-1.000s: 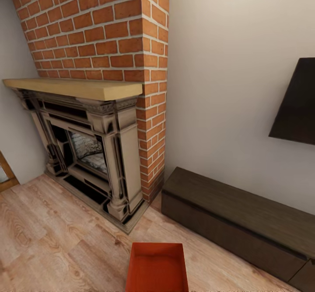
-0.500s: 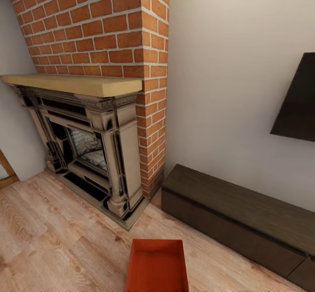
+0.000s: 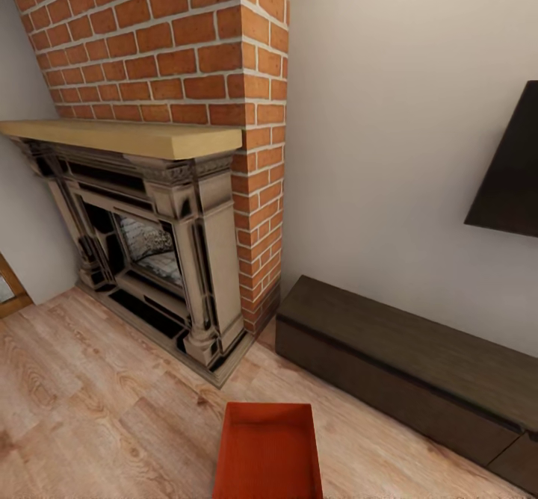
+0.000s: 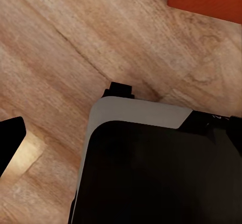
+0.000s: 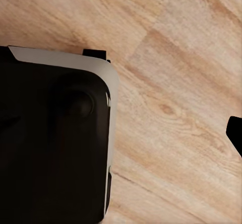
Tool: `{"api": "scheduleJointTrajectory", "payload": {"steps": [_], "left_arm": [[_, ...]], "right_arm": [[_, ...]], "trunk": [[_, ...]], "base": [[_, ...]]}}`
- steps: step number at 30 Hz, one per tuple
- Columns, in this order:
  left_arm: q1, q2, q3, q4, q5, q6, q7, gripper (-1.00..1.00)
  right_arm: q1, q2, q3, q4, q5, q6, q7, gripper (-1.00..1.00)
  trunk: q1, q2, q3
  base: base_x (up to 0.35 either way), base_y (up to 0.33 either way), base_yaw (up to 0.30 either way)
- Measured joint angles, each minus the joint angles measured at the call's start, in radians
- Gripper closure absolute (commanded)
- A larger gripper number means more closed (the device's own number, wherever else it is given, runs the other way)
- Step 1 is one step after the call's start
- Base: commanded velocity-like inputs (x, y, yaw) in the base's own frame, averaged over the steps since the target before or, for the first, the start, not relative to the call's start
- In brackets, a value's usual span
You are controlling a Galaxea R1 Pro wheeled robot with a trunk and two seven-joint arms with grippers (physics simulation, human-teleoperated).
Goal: Move the two storage containers from the living room to the garage. In the garage, place one container on the floor and stack the other container on top of it (either order is fine).
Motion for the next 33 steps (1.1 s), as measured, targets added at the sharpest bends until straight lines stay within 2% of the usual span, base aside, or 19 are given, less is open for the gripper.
{"api": "scheduleJointTrajectory", "payload": {"steps": [33], "left_arm": [[0.0, 0.0, 0.0, 0.0, 0.0, 0.0, 0.0, -1.0]], "right_arm": [[0.0, 0.0, 0.0, 0.0, 0.001, -0.002, 0.0, -1.0]], "trunk": [[0.0, 0.0, -0.053]], "base": [[0.0, 0.0, 0.0]]}}
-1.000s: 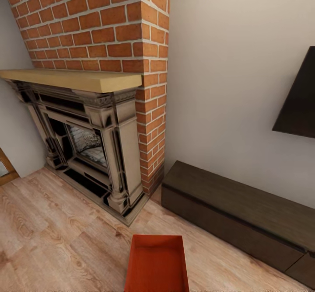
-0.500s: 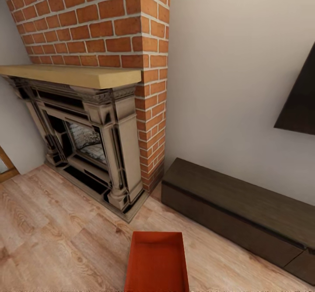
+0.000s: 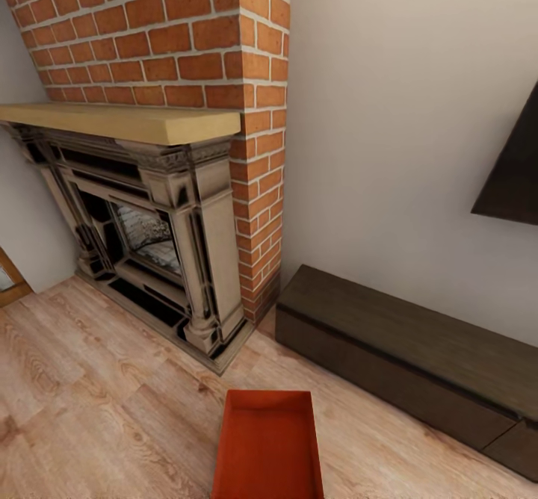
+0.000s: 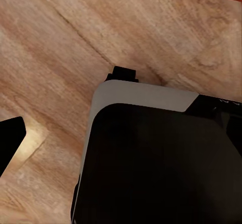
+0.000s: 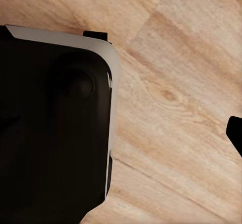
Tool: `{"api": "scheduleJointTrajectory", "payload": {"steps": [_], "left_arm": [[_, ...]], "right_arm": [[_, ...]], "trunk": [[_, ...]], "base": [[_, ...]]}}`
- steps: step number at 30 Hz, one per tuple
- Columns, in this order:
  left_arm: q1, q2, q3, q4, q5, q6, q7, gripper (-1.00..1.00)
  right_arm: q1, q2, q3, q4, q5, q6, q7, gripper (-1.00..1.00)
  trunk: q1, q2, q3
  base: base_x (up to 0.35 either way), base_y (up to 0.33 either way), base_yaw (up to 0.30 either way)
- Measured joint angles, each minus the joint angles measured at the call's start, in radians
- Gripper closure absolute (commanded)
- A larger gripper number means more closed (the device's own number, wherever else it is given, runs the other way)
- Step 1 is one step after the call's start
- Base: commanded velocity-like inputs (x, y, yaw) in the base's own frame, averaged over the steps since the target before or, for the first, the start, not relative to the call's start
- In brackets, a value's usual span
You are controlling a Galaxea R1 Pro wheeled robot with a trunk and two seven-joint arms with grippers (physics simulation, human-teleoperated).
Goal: Move the two storage containers from the living room to the garage. In the garage, place one container on the floor and stack the other container on top of it (either order is fine).
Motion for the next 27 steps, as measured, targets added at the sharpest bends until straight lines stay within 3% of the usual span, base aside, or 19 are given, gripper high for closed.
{"api": "scheduleJointTrajectory", "payload": {"steps": [27], "left_arm": [[0.0, 0.0, 0.0, 0.0, 0.0, 0.0, 0.0, -1.0]], "right_arm": [[0.0, 0.0, 0.0, 0.0, 0.0, 0.0, -0.002, -1.0]], "trunk": [[0.0, 0.0, -0.043]], "base": [[0.0, 0.0, 0.0]]}}
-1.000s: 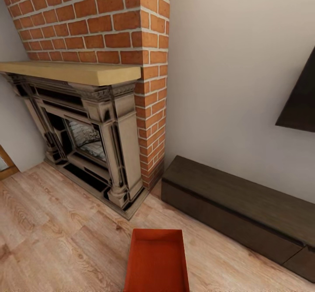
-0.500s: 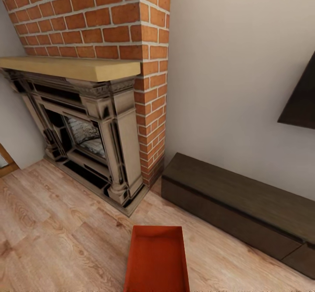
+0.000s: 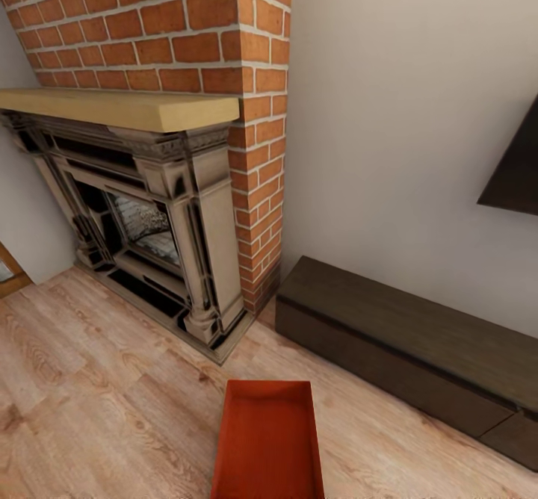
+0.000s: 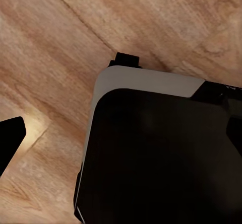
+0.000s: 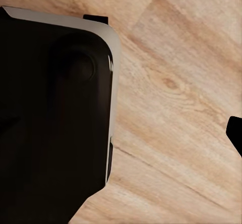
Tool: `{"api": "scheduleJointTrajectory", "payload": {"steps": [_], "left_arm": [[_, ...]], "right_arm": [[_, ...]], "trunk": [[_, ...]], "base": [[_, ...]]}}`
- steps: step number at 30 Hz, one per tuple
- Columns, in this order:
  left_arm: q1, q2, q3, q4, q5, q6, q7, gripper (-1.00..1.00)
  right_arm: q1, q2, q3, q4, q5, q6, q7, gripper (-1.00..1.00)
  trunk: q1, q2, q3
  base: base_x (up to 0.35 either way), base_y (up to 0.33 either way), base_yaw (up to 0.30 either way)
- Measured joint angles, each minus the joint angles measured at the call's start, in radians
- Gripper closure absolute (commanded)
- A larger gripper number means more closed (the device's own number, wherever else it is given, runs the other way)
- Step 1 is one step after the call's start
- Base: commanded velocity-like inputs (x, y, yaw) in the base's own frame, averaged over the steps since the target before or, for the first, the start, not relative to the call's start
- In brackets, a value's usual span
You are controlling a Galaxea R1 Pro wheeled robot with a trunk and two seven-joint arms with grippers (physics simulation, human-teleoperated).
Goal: Move the two storage containers from the living room to the garage. In the garage, place one container on the floor and stack the other container on top of it (either order is fine).
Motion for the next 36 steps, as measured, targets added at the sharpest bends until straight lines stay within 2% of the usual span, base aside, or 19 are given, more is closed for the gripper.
{"api": "scheduleJointTrajectory", "payload": {"steps": [36], "left_arm": [[0.0, 0.0, 0.0, 0.0, 0.0, 0.0, 0.0, -1.0]], "right_arm": [[0.0, 0.0, 0.0, 0.0, 0.0, 0.0, 0.0, -1.0]], "trunk": [[0.0, 0.0, -0.058]], "base": [[0.0, 0.0, 0.0]]}}
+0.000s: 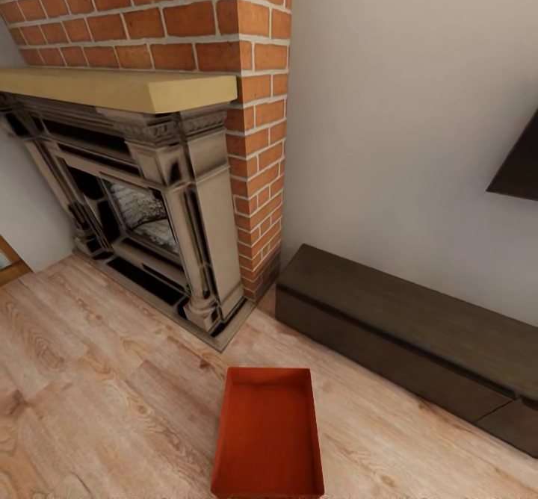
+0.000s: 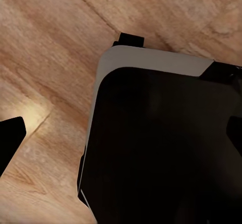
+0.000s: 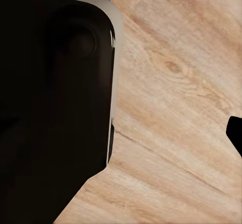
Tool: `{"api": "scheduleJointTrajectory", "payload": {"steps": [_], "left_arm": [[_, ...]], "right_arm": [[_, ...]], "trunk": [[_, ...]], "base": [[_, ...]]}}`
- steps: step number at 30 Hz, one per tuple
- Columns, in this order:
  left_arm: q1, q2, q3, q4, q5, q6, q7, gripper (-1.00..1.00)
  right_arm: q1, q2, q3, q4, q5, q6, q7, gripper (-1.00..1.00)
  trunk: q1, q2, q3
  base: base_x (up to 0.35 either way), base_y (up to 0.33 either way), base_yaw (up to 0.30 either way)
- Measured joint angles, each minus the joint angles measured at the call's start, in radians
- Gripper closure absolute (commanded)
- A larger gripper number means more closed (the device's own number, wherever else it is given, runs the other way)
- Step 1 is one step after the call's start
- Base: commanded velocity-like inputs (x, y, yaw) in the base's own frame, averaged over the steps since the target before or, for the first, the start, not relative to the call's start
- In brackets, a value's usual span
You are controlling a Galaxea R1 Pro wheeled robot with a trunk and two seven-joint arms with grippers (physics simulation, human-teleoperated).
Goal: Move the two storage containers from the living room to the garage. In the garage, place one container on the floor and stack the other container on top of it (either order is fine).
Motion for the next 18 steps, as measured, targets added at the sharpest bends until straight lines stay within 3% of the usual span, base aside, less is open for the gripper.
{"api": "scheduleJointTrajectory", "payload": {"steps": [18], "left_arm": [[0.0, 0.0, 0.0, 0.0, 0.0, 0.0, 0.0, -1.0]], "right_arm": [[0.0, 0.0, 0.0, 0.0, 0.0, 0.0, 0.0, -1.0]], "trunk": [[0.0, 0.0, -0.029]], "base": [[0.0, 0.0, 0.0]]}}
